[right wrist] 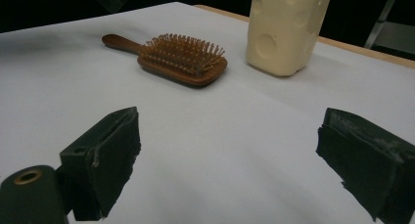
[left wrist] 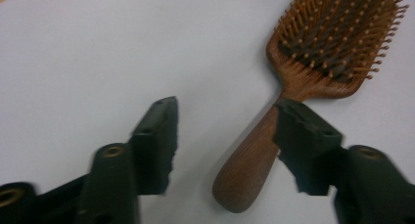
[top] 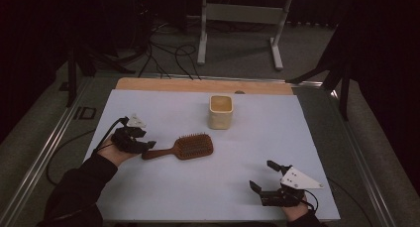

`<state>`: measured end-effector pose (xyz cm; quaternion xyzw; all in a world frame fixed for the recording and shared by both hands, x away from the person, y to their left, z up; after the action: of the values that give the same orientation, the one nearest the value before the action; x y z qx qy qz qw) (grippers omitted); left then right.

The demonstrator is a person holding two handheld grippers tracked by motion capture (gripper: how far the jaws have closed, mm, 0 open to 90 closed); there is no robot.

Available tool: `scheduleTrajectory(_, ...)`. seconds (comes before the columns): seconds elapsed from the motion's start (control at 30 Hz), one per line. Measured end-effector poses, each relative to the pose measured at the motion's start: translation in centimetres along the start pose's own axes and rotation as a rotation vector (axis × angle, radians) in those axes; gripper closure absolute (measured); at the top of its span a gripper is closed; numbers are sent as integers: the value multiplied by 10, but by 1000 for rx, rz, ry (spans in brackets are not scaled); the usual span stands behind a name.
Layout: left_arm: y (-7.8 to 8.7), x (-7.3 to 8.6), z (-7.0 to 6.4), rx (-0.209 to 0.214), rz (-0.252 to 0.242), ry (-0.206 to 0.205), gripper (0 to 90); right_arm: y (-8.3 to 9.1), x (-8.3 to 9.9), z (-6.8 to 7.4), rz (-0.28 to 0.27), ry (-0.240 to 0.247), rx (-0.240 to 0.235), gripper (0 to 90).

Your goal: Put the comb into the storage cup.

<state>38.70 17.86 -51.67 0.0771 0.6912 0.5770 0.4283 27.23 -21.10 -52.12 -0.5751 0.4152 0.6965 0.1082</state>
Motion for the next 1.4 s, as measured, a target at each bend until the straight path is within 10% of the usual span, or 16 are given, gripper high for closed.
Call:
scheduleTrajectory(0.87, -25, 7, 7, -36, 102, 17, 893, -1, 0, 1, 3, -2, -6, 85)
scheduleTrajectory(1.4, -40, 12, 7, -32, 170, 2, 900, 0, 0, 1, 0, -3, -9, 85)
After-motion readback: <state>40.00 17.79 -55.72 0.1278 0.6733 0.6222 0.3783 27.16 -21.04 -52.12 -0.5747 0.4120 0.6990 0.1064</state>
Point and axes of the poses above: each handheld gripper's, and its own axes: y roughly backward along the jaws, x roughly out of its underside, z roughly to its left, the point moved 8 cm from there along -y, roughly forward along the jaws, and after that the axes turned 7 degrees about z, right-handed, at the moved point
